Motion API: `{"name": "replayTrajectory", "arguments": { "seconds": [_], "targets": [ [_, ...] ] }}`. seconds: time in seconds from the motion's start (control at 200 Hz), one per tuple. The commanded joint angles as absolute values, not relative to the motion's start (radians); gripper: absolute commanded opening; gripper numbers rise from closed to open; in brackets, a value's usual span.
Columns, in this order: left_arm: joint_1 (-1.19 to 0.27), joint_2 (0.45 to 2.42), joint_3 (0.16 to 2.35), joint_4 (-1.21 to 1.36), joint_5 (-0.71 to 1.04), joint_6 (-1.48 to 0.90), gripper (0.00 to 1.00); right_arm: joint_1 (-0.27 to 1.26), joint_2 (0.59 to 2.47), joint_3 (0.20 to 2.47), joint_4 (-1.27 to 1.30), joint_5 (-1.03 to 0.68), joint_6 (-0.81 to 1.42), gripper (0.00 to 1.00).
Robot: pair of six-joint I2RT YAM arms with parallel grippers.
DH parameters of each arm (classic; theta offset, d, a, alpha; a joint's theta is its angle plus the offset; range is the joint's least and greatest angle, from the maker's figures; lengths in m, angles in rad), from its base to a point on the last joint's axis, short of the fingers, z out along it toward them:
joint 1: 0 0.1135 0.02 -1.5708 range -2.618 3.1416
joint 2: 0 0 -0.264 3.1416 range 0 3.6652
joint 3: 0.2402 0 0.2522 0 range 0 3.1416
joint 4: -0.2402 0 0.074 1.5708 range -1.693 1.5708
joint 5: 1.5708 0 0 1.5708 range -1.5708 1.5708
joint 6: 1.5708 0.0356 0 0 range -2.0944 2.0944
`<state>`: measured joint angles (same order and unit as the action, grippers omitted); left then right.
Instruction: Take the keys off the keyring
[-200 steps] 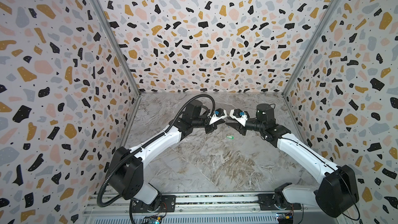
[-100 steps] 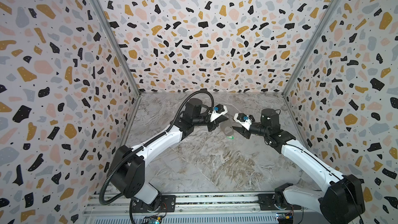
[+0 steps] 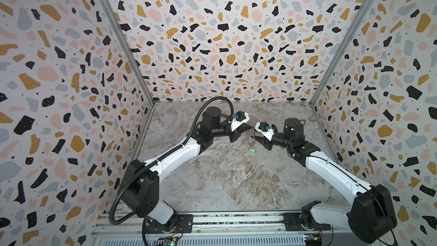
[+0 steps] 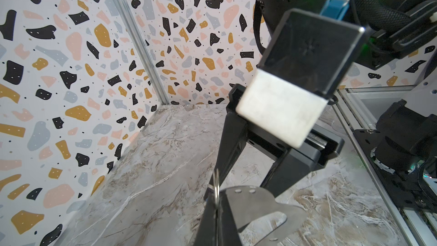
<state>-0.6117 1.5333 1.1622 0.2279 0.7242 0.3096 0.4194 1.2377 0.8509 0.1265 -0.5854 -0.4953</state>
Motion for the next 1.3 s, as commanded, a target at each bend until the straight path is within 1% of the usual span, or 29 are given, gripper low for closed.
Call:
{"name": "replayTrajectory", "arguments": {
  "seconds": [0.0, 0.145, 0.2, 0.26, 0.375, 0.426, 0.471, 0.606, 0.851, 0.981, 1.297],
  "targets": [
    [-0.615, 1.539, 1.186, 0.293, 0.749, 0.291, 0.0, 0.426, 1.213, 0.845, 0.214, -0.532, -0.467, 0.35],
    [-0.615, 1.544, 1.192, 0.287, 0.749, 0.293, 0.0, 0.428, 1.183, 0.819, 0.266, -0.52, -0.469, 0.32],
    [-0.615, 1.546, 1.196, 0.283, 0.747, 0.294, 0.0, 0.428, 1.182, 0.815, 0.263, -0.521, -0.481, 0.27],
    [-0.615, 1.55, 1.203, 0.274, 0.744, 0.3, 0.0, 0.429, 1.183, 0.816, 0.254, -0.527, -0.488, 0.23],
    [-0.615, 1.548, 1.216, 0.258, 0.723, 0.318, 0.0, 0.43, 1.177, 0.813, 0.241, -0.529, -0.505, 0.12],
    [-0.615, 1.548, 1.22, 0.225, 0.705, 0.324, 0.0, 0.428, 1.175, 0.809, 0.242, -0.529, -0.512, 0.09],
    [-0.616, 1.548, 1.224, 0.217, 0.69, 0.326, 0.0, 0.429, 1.175, 0.808, 0.238, -0.524, -0.519, 0.05],
    [-0.616, 1.542, 1.224, 0.226, 0.661, 0.324, 0.0, 0.43, 1.177, 0.815, 0.227, -0.477, -0.534, 0.0],
    [-0.621, 1.525, 1.204, 0.244, 0.606, 0.33, 0.0, 0.443, 1.147, 0.782, 0.282, -0.383, -0.559, 0.0],
    [-0.626, 1.511, 1.182, 0.305, 0.579, 0.326, 0.0, 0.449, 1.138, 0.773, 0.292, -0.363, -0.572, 0.0],
    [-0.629, 1.484, 1.162, 0.306, 0.521, 0.352, 0.0, 0.453, 1.12, 0.797, 0.265, -0.322, -0.588, 0.0]
  ]
}}
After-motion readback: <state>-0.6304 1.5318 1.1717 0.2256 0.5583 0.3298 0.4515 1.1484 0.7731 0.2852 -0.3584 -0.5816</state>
